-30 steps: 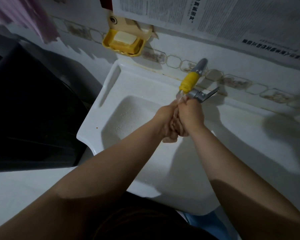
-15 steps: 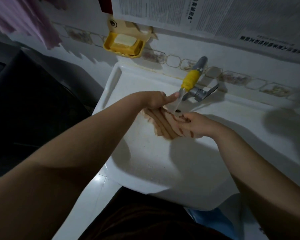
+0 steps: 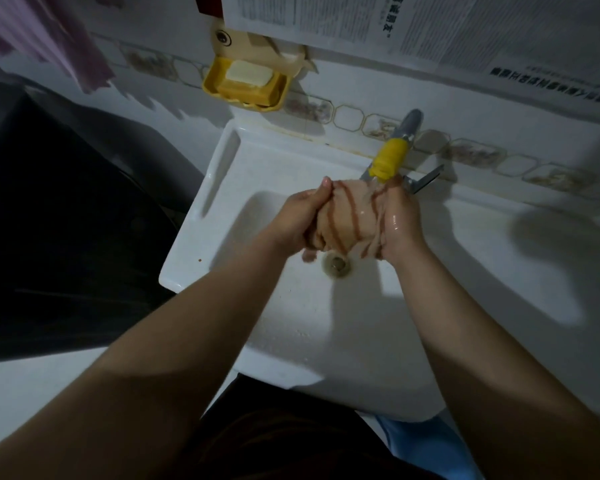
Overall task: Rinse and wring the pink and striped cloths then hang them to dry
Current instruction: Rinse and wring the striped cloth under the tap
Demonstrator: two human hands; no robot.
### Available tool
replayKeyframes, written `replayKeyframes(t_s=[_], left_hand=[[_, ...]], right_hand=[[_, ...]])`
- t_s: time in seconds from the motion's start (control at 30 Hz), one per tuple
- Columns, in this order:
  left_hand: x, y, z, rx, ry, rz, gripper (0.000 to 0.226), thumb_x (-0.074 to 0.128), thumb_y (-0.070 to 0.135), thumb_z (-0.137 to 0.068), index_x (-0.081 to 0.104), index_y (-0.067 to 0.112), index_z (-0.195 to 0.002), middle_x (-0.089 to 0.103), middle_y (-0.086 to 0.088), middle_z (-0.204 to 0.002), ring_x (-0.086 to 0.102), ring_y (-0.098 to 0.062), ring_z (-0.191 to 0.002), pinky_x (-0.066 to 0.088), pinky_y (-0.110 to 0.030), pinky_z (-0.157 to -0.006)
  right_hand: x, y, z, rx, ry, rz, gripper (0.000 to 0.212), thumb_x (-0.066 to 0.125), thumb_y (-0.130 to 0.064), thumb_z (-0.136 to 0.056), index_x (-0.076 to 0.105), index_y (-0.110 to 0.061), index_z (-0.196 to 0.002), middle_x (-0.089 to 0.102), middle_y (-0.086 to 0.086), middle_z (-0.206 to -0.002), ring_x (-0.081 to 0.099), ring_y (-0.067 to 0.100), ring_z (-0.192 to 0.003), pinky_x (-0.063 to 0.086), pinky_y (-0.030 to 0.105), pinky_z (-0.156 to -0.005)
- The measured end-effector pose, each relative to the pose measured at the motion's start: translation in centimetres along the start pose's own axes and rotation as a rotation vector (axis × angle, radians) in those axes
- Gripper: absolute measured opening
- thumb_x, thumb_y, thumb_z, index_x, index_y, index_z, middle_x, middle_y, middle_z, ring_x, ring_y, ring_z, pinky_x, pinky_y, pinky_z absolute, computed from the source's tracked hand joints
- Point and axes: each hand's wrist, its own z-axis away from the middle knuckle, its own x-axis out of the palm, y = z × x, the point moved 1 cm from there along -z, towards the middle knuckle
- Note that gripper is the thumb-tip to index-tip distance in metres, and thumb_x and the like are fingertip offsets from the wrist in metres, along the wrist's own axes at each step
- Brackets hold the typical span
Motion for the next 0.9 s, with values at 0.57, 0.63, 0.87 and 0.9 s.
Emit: replayKeyframes(t_s=[0.57,0.63,0.87,0.9], left_hand=[[5.2,-0.2,-0.3,-0.184,0.175,-0.117,0.038,0.041,0.033,-0.101,0.062,0.001,-0.098,0.064,-0.021,-0.100,0.065,-0.029,-0.094,0.050,-0.031,-0.070],[5.9,-1.1,0.4,-0.363,0.029,-0.007,0.053,0.042,0.043,-0.099,0.054,0.007,-0.064,0.055,-0.015,-0.066,0.058,-0.020,-0.050,0.046,-0.025,-0.044],[2.2,1.7,-0.1,-0.343,-0.080,-0.090,0.079,0.042,0.067,-0.088,0.059,-0.002,-0.122,0.065,-0.018,-0.116,0.065,-0.030,-0.103,0.051,-0.042,-0.095],[1.1,2.0,-0.6,-0.348,-0.099,-0.099,0.078,0.037,0.066,-0.090,0.059,-0.002,-0.118,0.067,-0.017,-0.108,0.066,-0.029,-0.095,0.053,-0.038,-0.089]], right_hand=[[2.4,2.3,1.2,-0.369,0.162,0.851,0.047,0.039,-0.040,-0.097,0.069,-0.004,-0.091,0.068,0.022,-0.091,0.063,0.035,-0.089,0.049,0.039,-0.074],[0.8,2.0,-1.0,-0.281,0.208,0.943,0.044,0.041,-0.040,-0.096,0.068,-0.006,-0.095,0.068,0.021,-0.094,0.063,0.036,-0.092,0.050,0.039,-0.076],[-2.1,1.5,-1.9,-0.226,-0.132,0.651,0.024,0.048,-0.020,-0.098,0.052,-0.010,-0.119,0.058,0.002,-0.099,0.054,0.013,-0.084,0.041,0.018,-0.071],[-2.5,1.4,-1.5,-0.221,-0.205,0.571,0.014,0.048,-0.014,-0.098,0.057,-0.008,-0.107,0.062,0.001,-0.085,0.056,0.010,-0.070,0.043,0.015,-0.062]])
